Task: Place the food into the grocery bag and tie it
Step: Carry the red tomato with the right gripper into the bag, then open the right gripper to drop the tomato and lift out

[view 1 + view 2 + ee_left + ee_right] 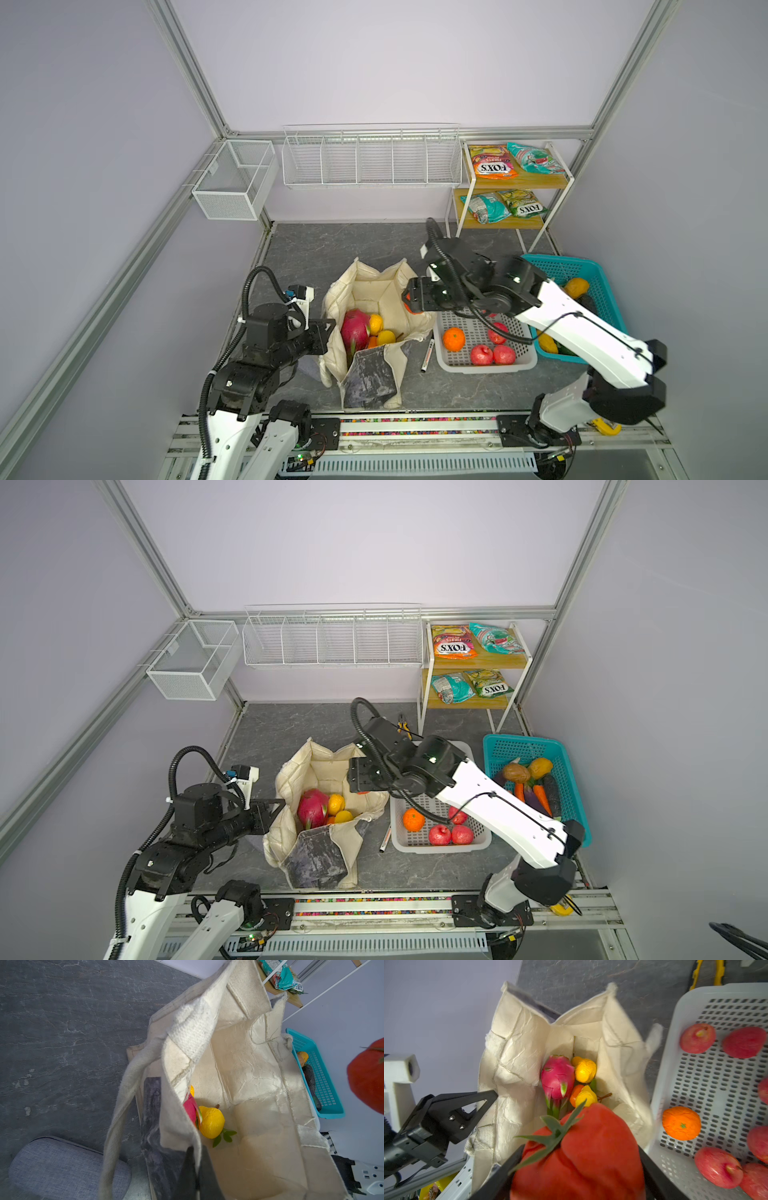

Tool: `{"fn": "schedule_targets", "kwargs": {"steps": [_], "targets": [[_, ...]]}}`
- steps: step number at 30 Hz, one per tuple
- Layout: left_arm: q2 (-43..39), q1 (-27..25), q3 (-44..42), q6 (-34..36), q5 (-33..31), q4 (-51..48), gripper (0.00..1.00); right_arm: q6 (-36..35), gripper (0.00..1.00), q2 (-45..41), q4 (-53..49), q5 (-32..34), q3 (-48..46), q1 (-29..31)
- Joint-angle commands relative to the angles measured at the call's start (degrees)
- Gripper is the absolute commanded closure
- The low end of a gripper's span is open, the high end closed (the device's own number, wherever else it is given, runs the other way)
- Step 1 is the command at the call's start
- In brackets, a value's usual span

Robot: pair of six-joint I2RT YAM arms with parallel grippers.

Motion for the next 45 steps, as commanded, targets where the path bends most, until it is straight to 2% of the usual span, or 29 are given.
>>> {"fn": "schedule_targets", "kwargs": {"steps": [1, 6, 11, 22, 33, 45], "targets": [[-0.6, -0.3, -0.3, 0.6, 1.0, -0.1, 1.0, -1.8, 0.44, 5.9, 1.2, 0.8, 5.1, 2.2], [-0.8, -0.3, -0.3, 0.6, 1.1, 0.1, 1.0, -3.4, 0.44, 15.4, 1.1, -0.6, 11.6, 3.4], [-0.8, -0.3, -0.4, 0.6, 1.1, 0.1, 1.0, -3.7, 0.44, 19.6, 2.6, -1.8, 11.7, 3.7], [-2.0, -0.3, -0.5, 0.4, 0.2, 0.1, 1.0, -5.3, 0.43, 23.1, 4.7, -2.9, 7.9, 3.7], [-2.7, -0.3, -0.4, -0.1, -1.6, -0.1, 1.0, -5.6, 0.39, 25.8, 7.7, -3.9, 3.1, 3.7], [-2.6, -0.3, -0.4, -0.3, -2.1, -0.2, 1.0, -5.3, 0.24, 28.8, 10.8, -5.2, 0.3, 3.9]]}}
